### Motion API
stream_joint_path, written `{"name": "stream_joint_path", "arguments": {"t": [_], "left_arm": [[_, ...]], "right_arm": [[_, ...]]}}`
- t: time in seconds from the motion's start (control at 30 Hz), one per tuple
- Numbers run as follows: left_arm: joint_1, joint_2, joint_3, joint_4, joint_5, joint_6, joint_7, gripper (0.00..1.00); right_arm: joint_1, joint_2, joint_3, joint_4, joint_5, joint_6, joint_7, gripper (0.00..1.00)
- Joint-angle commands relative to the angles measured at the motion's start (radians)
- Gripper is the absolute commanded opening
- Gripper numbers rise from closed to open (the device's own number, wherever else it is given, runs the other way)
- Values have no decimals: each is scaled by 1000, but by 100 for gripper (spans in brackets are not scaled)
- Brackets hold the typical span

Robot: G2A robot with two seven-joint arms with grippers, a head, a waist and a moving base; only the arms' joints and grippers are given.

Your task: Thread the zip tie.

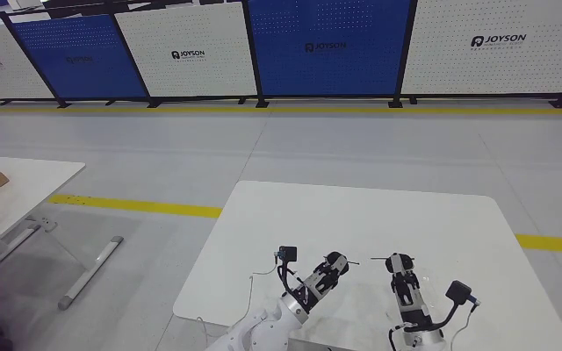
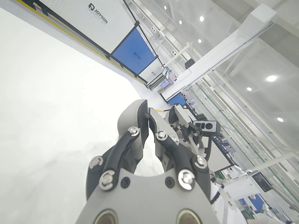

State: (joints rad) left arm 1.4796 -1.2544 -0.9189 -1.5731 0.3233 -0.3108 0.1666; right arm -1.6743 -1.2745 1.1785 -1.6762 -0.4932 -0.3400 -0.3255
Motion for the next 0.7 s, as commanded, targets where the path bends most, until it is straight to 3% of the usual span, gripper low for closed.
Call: {"name": "stream_joint_path", "arguments": {"t": [0.0,0.67], "left_arm": [[3,0,-5,4,-11,-11,9,0],[3,0,-5,4,-11,-11,9,0]], "right_arm": [[-1,0,1,1,4,0,1,0],[36,-12,-27,38,-7,44,72,0]]}}
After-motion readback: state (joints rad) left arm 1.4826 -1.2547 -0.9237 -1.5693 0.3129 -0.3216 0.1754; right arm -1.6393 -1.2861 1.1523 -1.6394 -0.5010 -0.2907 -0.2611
